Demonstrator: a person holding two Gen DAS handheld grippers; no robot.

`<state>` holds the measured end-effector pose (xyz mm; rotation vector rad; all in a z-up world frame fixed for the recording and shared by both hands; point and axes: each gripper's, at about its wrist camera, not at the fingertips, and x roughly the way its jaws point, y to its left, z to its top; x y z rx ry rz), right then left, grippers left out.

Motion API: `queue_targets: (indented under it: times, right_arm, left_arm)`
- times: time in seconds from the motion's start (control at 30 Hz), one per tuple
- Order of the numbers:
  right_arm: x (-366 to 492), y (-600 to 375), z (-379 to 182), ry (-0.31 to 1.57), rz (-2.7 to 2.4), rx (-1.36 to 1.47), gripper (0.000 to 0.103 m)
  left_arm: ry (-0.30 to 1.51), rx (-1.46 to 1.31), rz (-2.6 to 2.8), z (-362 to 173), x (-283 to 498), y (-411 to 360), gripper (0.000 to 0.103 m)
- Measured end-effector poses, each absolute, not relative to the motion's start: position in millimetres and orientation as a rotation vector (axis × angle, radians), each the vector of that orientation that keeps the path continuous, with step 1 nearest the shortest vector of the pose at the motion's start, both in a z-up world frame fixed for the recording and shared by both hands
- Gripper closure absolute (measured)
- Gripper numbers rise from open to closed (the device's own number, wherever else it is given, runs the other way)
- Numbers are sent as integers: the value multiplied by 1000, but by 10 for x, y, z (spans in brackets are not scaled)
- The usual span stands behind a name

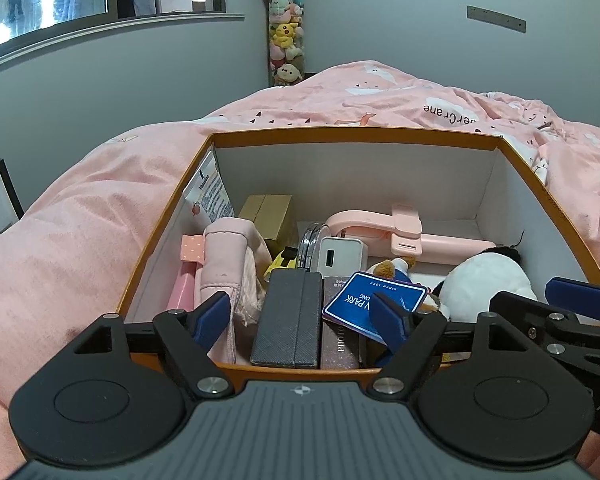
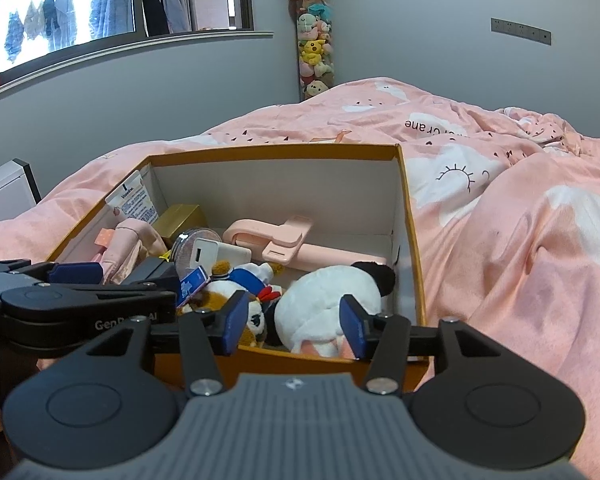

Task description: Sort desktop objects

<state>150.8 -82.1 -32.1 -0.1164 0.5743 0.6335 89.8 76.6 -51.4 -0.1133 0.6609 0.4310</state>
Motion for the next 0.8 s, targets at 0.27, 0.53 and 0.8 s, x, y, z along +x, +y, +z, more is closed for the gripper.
queue_targets:
  times: [0.27,0.53,0.8]
  right_arm:
    - [1519,-821,-332,578,631,-116,49]
    - [1529,-815,-346,584,627,-113,47]
    - [1534,-813,-348,586,626,-113,47]
  left_arm:
    - [671,-112,434,-522,911,763,12]
    - [675,-112,434,-529,917,762,12]
    - [678,-111,430,-542,913,756,11]
